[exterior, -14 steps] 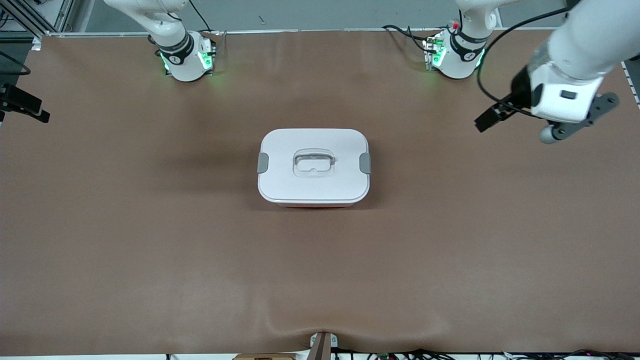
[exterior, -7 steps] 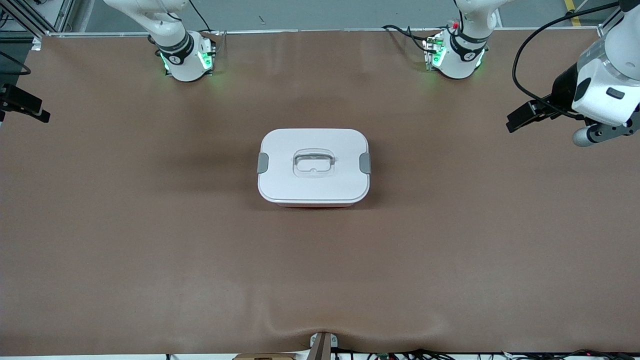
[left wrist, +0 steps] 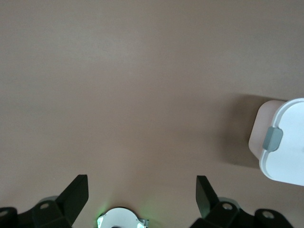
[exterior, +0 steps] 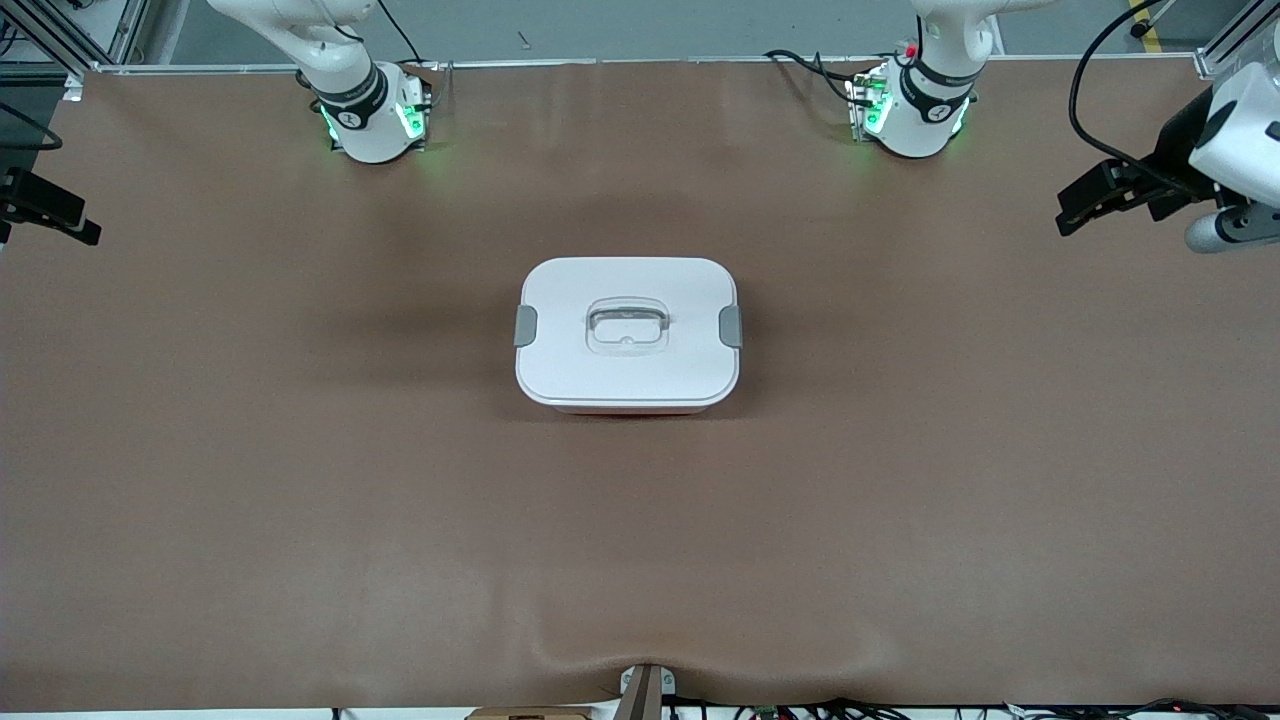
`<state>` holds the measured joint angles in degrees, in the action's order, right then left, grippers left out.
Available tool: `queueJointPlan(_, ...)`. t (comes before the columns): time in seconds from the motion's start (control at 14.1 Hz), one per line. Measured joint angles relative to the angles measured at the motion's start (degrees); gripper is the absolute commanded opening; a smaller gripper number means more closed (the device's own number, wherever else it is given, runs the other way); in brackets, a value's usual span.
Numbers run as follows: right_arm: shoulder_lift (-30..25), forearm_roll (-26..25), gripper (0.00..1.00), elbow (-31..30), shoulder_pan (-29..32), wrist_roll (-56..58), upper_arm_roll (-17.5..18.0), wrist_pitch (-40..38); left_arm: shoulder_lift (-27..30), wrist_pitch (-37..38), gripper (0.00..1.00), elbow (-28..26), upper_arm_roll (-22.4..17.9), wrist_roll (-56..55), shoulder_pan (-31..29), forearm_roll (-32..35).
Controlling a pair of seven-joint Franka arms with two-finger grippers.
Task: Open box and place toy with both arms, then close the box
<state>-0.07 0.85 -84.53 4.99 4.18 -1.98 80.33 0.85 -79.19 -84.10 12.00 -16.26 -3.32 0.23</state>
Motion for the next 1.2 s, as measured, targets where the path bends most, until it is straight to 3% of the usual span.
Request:
queueJointPlan(0.21, 0.0, 0.0, 1.00, 0.0, 0.0, 0.0, 0.0, 0.0, 3.9, -3.2, 1.00, -5.3, -7.5, 2.0, 7.8, 0.0)
queueJointPlan(0.35, 0.0, 0.0, 1.00, 0.0, 0.0, 0.0, 0.0, 0.0, 6.9, -5.2, 1.00, -9.4, -9.9, 2.7, 10.7, 0.0)
queueJointPlan(1.2, 0.0, 0.0, 1.00, 0.0, 0.0, 0.0, 0.0, 0.2, 9.2, -7.5, 1.00, -12.1, -11.5, 11.0, 11.2, 1.3)
